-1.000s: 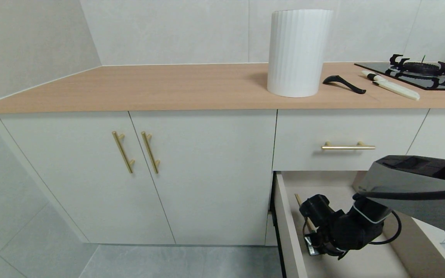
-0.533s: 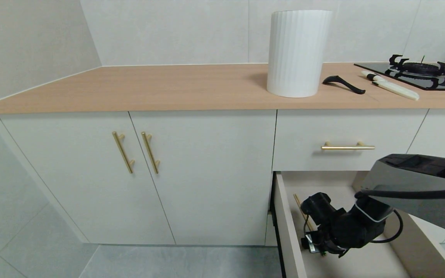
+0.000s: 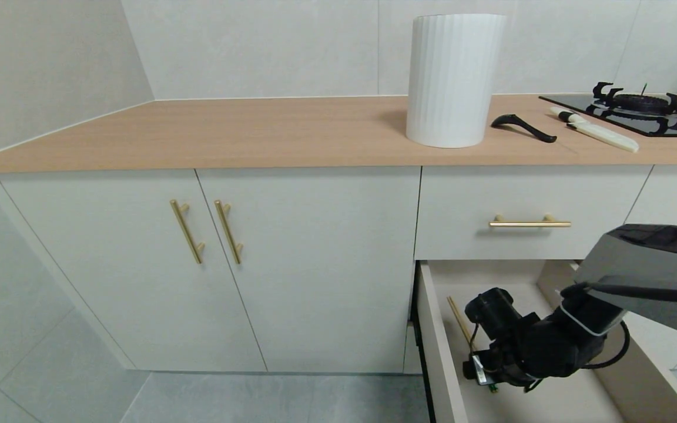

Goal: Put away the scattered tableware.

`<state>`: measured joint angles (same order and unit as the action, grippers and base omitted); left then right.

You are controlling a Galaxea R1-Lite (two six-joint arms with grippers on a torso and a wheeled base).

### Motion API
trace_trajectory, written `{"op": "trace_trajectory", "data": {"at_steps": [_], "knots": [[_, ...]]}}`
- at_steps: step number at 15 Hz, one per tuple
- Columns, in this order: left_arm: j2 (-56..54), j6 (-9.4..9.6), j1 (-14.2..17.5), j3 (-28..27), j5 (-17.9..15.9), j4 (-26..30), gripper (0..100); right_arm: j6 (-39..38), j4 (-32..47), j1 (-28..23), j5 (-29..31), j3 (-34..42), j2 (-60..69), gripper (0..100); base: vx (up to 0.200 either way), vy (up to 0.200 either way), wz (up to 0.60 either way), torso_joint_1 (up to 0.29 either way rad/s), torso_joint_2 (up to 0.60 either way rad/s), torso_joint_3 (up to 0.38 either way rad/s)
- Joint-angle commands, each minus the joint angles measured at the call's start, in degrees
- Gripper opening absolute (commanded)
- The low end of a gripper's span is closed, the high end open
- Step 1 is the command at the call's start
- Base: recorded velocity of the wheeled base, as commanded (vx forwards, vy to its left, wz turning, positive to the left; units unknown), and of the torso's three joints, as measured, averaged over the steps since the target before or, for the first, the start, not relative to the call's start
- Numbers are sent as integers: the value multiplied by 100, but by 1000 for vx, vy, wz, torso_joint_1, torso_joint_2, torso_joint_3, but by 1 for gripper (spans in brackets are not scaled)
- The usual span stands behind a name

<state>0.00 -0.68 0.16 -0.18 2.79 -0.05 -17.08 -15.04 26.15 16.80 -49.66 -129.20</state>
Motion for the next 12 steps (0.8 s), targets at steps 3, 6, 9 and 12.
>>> {"op": "trace_trajectory", "data": {"at_steps": [3,6,9,12], "knots": [[0,-2,2,1,2,-4,100,56,502,-110,-10,238,1907,100,0,0,0,0,0,0],[0,-2,2,1,2,-4,100,460,854,-576,-36,194,2909,100,0,0,0,0,0,0],[0,-2,2,1,2,-4,100,899,933,-1130,-54,194,3594,100,0,0,0,0,0,0],[0,-2,2,1,2,-4,100,1084,933,-1437,-397,194,3911,100,0,0,0,0,0,0]]}}
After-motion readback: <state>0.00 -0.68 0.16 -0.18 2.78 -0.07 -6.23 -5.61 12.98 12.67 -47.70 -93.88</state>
